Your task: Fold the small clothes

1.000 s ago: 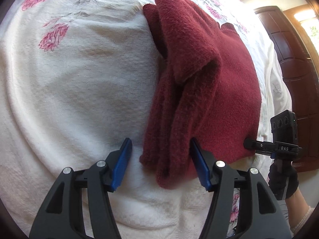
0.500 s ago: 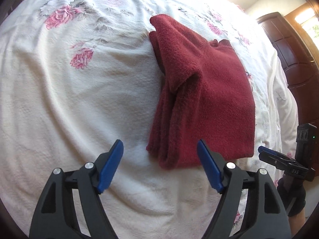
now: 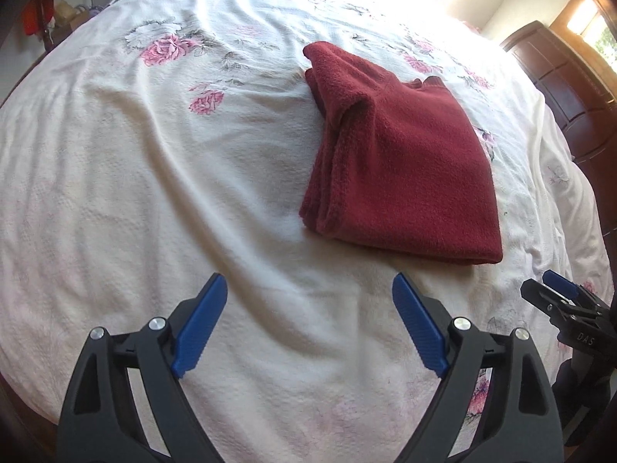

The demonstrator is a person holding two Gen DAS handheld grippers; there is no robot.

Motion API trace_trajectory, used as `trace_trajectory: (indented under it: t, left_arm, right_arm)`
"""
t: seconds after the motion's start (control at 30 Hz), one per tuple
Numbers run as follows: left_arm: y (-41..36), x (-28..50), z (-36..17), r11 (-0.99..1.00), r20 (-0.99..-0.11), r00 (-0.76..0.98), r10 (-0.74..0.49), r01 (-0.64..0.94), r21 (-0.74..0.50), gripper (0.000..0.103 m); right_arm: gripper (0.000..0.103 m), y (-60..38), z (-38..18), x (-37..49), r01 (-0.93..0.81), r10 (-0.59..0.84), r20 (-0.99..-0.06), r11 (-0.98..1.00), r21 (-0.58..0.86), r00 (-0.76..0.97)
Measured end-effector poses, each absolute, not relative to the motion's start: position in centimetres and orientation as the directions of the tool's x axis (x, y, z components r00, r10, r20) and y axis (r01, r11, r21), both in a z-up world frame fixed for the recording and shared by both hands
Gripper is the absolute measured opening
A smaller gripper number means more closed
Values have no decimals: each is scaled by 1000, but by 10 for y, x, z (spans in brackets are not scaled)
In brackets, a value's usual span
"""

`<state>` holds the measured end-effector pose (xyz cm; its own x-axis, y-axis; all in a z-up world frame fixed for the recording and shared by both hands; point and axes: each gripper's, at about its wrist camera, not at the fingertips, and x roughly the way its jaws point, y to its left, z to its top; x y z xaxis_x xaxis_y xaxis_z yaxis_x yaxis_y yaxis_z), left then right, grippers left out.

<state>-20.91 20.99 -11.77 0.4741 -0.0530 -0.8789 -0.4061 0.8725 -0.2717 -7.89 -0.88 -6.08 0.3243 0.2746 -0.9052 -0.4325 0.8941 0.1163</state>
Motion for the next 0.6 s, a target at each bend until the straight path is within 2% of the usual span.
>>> trace_trajectory:
  t: [0.13,0.6]
  left_arm:
    - [198,-217,-105,886,-877,480,-10,-403,-230,87]
    - [177,-207,-109,921,-881,468,-60,-314,-229,89]
  right_arm:
    - [99,-12,-48,-99,-435,263,-897,896,90,356]
    - [99,-4,-60,-99,-375,184,-918,926,42,352]
